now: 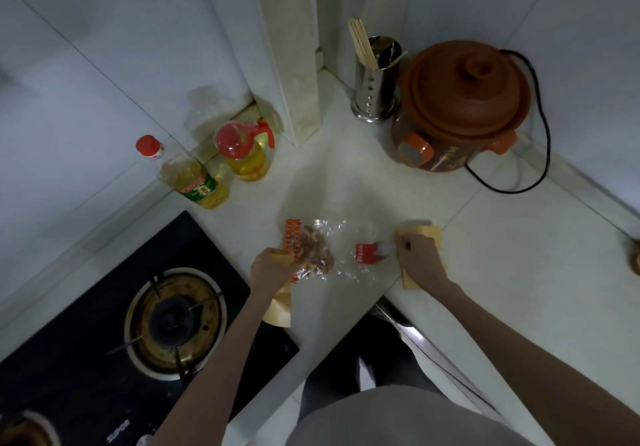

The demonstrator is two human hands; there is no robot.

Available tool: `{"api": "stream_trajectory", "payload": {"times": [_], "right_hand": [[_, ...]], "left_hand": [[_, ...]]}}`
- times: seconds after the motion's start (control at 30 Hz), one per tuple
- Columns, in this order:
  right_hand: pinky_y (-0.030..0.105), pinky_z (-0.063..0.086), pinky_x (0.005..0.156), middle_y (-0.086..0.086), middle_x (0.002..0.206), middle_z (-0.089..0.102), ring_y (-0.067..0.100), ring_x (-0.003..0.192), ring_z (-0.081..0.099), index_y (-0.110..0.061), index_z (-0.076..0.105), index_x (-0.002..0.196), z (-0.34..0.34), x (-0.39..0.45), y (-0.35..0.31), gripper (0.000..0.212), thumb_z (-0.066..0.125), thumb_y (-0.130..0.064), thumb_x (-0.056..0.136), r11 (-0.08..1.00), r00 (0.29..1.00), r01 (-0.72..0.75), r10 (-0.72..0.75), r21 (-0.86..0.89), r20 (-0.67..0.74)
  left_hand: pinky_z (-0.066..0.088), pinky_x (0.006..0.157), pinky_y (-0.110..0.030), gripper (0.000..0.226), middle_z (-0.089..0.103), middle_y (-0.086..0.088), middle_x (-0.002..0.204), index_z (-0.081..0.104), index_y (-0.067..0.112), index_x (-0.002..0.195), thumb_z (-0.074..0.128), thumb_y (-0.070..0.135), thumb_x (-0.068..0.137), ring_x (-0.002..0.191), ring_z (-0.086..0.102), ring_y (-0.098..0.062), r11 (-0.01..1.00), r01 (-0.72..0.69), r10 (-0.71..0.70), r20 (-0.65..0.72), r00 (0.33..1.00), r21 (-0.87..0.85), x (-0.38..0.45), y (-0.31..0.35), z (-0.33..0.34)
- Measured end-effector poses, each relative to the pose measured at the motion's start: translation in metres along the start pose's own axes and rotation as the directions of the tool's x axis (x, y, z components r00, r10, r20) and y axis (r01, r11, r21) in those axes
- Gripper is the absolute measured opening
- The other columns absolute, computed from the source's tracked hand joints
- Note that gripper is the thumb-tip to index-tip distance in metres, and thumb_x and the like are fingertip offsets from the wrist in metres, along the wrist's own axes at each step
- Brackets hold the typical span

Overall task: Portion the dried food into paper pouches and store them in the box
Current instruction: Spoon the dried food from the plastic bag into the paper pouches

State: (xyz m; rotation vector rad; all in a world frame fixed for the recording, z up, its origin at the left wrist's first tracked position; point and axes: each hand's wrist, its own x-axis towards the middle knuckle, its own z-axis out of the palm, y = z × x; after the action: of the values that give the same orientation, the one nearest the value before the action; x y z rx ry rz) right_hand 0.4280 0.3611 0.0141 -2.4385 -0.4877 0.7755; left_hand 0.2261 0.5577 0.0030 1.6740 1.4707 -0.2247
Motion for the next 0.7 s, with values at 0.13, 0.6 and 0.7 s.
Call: {"api": "stream_trajectory", "payload": {"times": [0.13, 0.6, 0.7], "right_hand": [[0.022, 0.031, 0.050, 0.025, 0.066, 0.063, 0.019, 0.056, 0.048, 0.009, 0.062, 0.068, 0.016, 0.008, 0.001, 0.037, 0.051, -0.014, 0.094, 0.995, 1.000, -0.031, 0.031, 0.096, 0.006], [0.012, 0.033, 0.046, -0.009, 0.060, 0.060, 0.003, 0.051, 0.047, -0.017, 0.067, 0.073, 0.024, 0.014, -0.029, 0.029, 0.050, -0.024, 0.095, 0.956, 0.998, 0.044, -0.056, 0.291, 0.030], [0.012, 0.031, 0.045, -0.012, 0.050, 0.053, -0.001, 0.043, 0.043, -0.023, 0.058, 0.062, 0.014, 0.013, -0.032, 0.037, 0.049, -0.027, 0.097, 0.926, 0.993, 0.119, -0.101, 0.358, -0.068]], "left_hand": [[0.051, 0.088, -0.032, 0.065, 0.064, -0.003, 0.106, 0.060, 0.013, 0.118, 0.084, 0.044, 0.066, 0.104, 0.062, -0.021, 1.000, 0.003, -0.003, 0.018, 1.000, -0.025, 0.016, 0.002, 0.010], [0.051, 0.057, -0.026, 0.033, 0.066, -0.002, 0.086, 0.063, 0.017, 0.101, 0.071, 0.013, 0.070, 0.075, 0.063, -0.015, 0.845, 0.135, -0.081, 0.125, 0.989, -0.518, 0.032, 0.018, 0.027], [0.051, 0.054, -0.017, 0.035, 0.072, 0.007, 0.081, 0.068, 0.021, 0.097, 0.075, 0.014, 0.063, 0.071, 0.069, -0.007, 0.814, -0.066, 0.119, 0.055, 0.991, -0.577, 0.025, 0.011, 0.018]]}}
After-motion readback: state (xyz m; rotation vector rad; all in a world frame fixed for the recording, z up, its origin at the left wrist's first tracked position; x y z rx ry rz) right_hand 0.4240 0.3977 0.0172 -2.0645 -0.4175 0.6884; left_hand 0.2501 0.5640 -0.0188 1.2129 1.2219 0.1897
